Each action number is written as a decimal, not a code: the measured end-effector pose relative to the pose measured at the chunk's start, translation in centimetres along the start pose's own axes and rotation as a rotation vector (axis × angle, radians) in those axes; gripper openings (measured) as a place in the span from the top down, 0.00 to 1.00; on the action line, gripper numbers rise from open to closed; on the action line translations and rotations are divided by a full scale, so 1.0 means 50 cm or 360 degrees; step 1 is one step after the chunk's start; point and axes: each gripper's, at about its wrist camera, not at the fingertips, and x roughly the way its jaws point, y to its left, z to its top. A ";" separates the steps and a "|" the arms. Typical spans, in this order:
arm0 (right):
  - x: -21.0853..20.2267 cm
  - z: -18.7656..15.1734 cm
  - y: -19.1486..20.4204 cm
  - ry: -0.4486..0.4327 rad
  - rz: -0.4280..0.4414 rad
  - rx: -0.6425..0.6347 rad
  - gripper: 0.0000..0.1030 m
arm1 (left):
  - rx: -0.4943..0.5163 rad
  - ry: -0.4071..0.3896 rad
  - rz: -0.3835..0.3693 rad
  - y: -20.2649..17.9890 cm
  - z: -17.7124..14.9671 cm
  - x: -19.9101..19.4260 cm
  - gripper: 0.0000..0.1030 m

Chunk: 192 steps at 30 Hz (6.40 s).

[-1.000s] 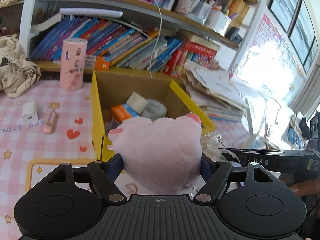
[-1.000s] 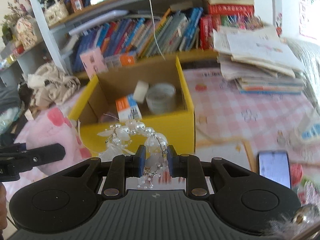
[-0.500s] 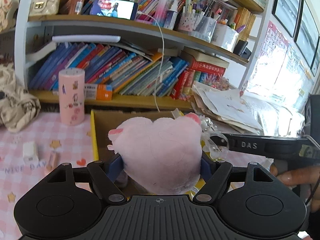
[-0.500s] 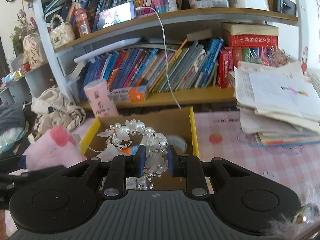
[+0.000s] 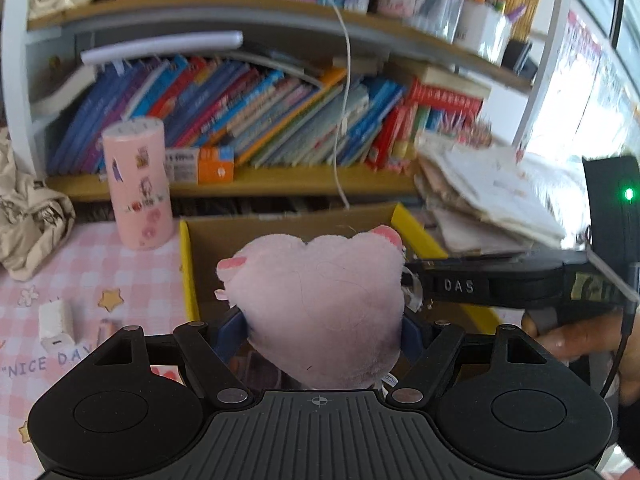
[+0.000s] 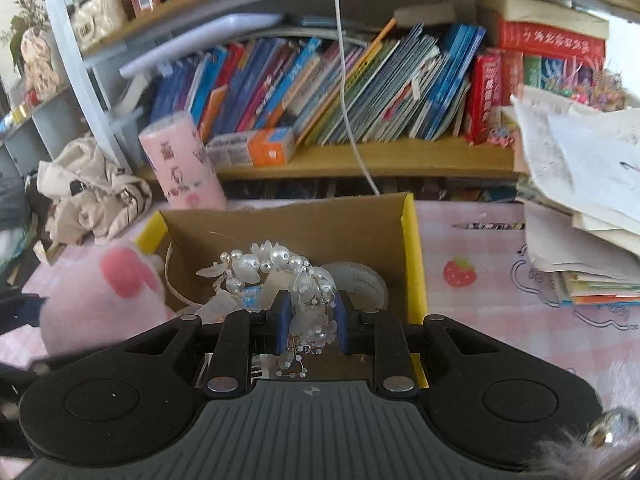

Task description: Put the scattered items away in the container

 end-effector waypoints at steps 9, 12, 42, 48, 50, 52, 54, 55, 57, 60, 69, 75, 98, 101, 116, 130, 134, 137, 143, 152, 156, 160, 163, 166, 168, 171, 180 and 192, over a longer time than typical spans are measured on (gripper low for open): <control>0.056 0.046 0.005 0.0055 0.0015 -0.0017 0.79 | 0.0055 0.0130 0.0003 -0.009 -0.012 0.050 0.24; 0.079 0.045 0.021 0.0126 0.0032 -0.0058 0.79 | 0.0057 0.0176 0.0013 -0.009 -0.016 0.061 0.23; 0.051 0.018 0.028 0.0163 0.0104 0.0008 0.39 | 0.0146 -0.0031 0.0066 -0.055 -0.011 -0.038 0.18; 0.003 -0.007 0.043 0.0107 0.0082 -0.0021 0.34 | 0.0122 -0.0073 0.0091 -0.050 -0.033 -0.078 0.18; -0.014 -0.016 0.050 0.0088 0.0075 -0.0033 0.34 | 0.0112 -0.0081 0.0097 -0.047 -0.042 -0.091 0.18; -0.034 -0.027 0.057 0.0055 0.0057 -0.0040 0.34 | 0.0102 -0.0091 0.0098 -0.044 -0.051 -0.103 0.18; -0.054 -0.037 0.065 0.0022 0.0036 -0.0041 0.33 | 0.0094 -0.0101 0.0091 -0.041 -0.060 -0.116 0.18; -0.063 -0.042 0.067 0.0012 0.0028 -0.0040 0.33 | 0.0091 -0.0106 0.0088 -0.040 -0.064 -0.122 0.18; -0.083 -0.055 0.074 -0.0008 0.0005 -0.0040 0.33 | 0.0090 -0.0113 0.0081 -0.036 -0.073 -0.134 0.18; -0.106 -0.074 0.086 -0.0029 -0.0041 -0.0046 0.32 | 0.0107 -0.0112 0.0051 -0.029 -0.086 -0.151 0.18; -0.163 -0.151 0.134 -0.0032 -0.0178 -0.0048 0.22 | 0.0087 -0.0096 0.0041 0.015 -0.142 -0.195 0.12; -0.196 -0.213 0.165 -0.0054 -0.0289 0.0037 0.13 | 0.0095 -0.0103 0.0115 0.051 -0.185 -0.225 0.06; -0.187 -0.341 0.329 0.0203 -0.0377 0.0063 0.03 | 0.0007 0.0006 0.0282 0.180 -0.292 -0.301 0.03; -0.182 -0.347 0.349 0.0231 -0.0368 0.0053 0.03 | 0.0005 0.0003 0.0282 0.190 -0.298 -0.313 0.03; -0.168 -0.364 0.439 0.0278 -0.0325 -0.0064 0.03 | -0.0060 0.0003 0.0297 0.251 -0.327 -0.352 0.03; -0.162 -0.372 0.491 0.0280 -0.0305 -0.0130 0.03 | -0.0090 0.0000 0.0306 0.291 -0.345 -0.377 0.03; -0.159 -0.373 0.508 0.0277 -0.0293 -0.0152 0.03 | -0.0102 0.0006 0.0315 0.303 -0.350 -0.383 0.03; -0.159 -0.374 0.518 0.0275 -0.0286 -0.0168 0.03 | -0.0106 0.0013 0.0317 0.310 -0.353 -0.387 0.03; -0.157 -0.373 0.537 0.0270 -0.0283 -0.0186 0.03 | -0.0105 0.0016 0.0316 0.321 -0.359 -0.395 0.03; -0.146 -0.368 0.567 0.0275 -0.0245 -0.0240 0.03 | -0.0139 0.0004 0.0345 0.344 -0.363 -0.408 0.03; -0.140 -0.363 0.578 0.0274 -0.0227 -0.0270 0.03 | -0.0151 0.0002 0.0358 0.352 -0.362 -0.409 0.03; -0.133 -0.357 0.585 0.0274 -0.0209 -0.0291 0.03 | -0.0162 0.0001 0.0369 0.357 -0.361 -0.409 0.03; -0.127 -0.352 0.589 0.0268 -0.0191 -0.0316 0.03 | -0.0173 0.0001 0.0379 0.361 -0.359 -0.406 0.03; -0.121 -0.346 0.593 0.0256 -0.0172 -0.0343 0.03 | -0.0178 0.0001 0.0389 0.363 -0.356 -0.400 0.03; -0.115 -0.341 0.596 0.0244 -0.0154 -0.0364 0.03 | -0.0180 0.0004 0.0397 0.364 -0.353 -0.395 0.03; -0.104 -0.333 0.599 0.0227 -0.0125 -0.0395 0.03 | -0.0180 0.0013 0.0413 0.368 -0.347 -0.386 0.03; -0.052 -0.301 0.608 0.0237 -0.0046 -0.0482 0.04 | -0.0237 0.0040 0.0460 0.392 -0.331 -0.356 0.03; 0.031 -0.263 0.603 0.0222 -0.0035 -0.0488 0.07 | -0.0274 0.0084 0.0479 0.427 -0.294 -0.287 0.03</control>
